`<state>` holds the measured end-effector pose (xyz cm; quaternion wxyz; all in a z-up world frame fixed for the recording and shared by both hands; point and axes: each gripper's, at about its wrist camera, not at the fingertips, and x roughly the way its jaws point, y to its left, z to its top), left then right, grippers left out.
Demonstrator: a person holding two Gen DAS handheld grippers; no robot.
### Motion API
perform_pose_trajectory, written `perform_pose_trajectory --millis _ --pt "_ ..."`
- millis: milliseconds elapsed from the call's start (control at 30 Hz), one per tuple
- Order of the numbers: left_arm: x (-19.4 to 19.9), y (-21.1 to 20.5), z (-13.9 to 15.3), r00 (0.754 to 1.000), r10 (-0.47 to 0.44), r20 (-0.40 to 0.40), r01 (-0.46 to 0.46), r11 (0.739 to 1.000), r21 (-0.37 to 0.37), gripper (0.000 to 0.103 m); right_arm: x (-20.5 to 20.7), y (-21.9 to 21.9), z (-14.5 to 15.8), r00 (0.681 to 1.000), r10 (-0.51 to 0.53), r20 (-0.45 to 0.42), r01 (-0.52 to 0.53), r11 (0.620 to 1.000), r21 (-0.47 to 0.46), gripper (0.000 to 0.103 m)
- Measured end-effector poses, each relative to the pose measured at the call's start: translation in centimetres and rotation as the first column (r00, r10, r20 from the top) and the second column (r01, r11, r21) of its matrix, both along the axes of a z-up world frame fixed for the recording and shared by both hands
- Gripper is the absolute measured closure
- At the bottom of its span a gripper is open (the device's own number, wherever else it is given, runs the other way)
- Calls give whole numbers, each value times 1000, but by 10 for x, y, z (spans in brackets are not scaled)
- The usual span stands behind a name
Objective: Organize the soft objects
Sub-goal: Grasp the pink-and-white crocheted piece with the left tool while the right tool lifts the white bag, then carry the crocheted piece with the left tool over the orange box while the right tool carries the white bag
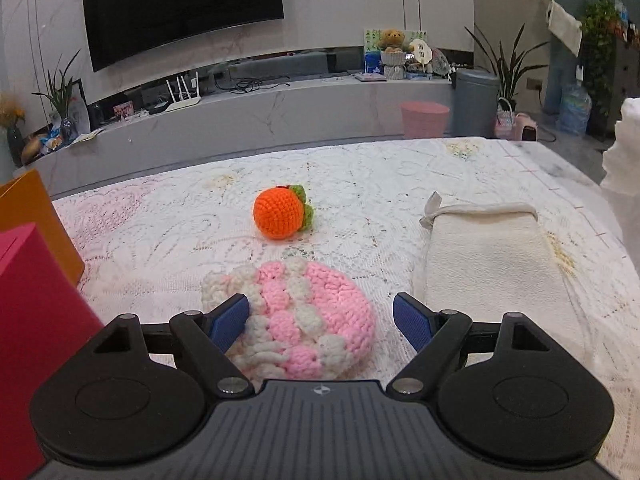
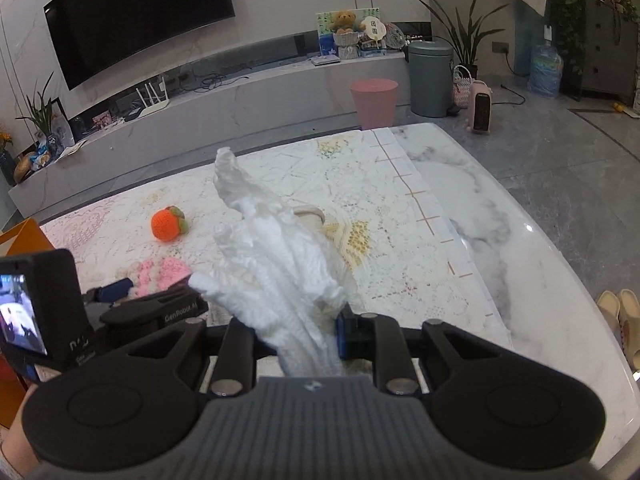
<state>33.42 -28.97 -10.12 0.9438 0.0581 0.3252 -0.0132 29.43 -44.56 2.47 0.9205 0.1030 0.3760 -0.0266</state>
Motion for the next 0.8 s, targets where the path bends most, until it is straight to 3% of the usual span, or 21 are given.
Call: perform_pose_trajectory --millis 133,267,367,400,533,667,800 --pt "6 -18 -8 999 39 -28 -35 991 128 26 0 -2 0 1000 -10 0 10 1000 7 84" --pt "1 -20 -7 999 45 -23 -42 990 136 43 -3 0 3 1000 -8 11 8 1000 1 84" --pt "-2 -16 -2 999 35 -18 -33 991 126 63 -6 0 3 1000 -7 20 7 1000 10 84" --pt "-6 -15 0 1000 17 1 -17 992 129 78 -6 0 3 1000 -9 23 9 1000 14 84" --pt "-22 -14 11 999 -46 -5 47 990 131 85 -5 -3 2 999 -10 51 7 999 50 84" --pt "-53 4 51 995 -100 20 100 995 -3 85 -12 -4 12 995 -22 97 15 998 65 84" --pt "-91 34 108 977 -188 97 199 973 -119 85 -27 2 33 987 -4 158 -12 995 104 84"
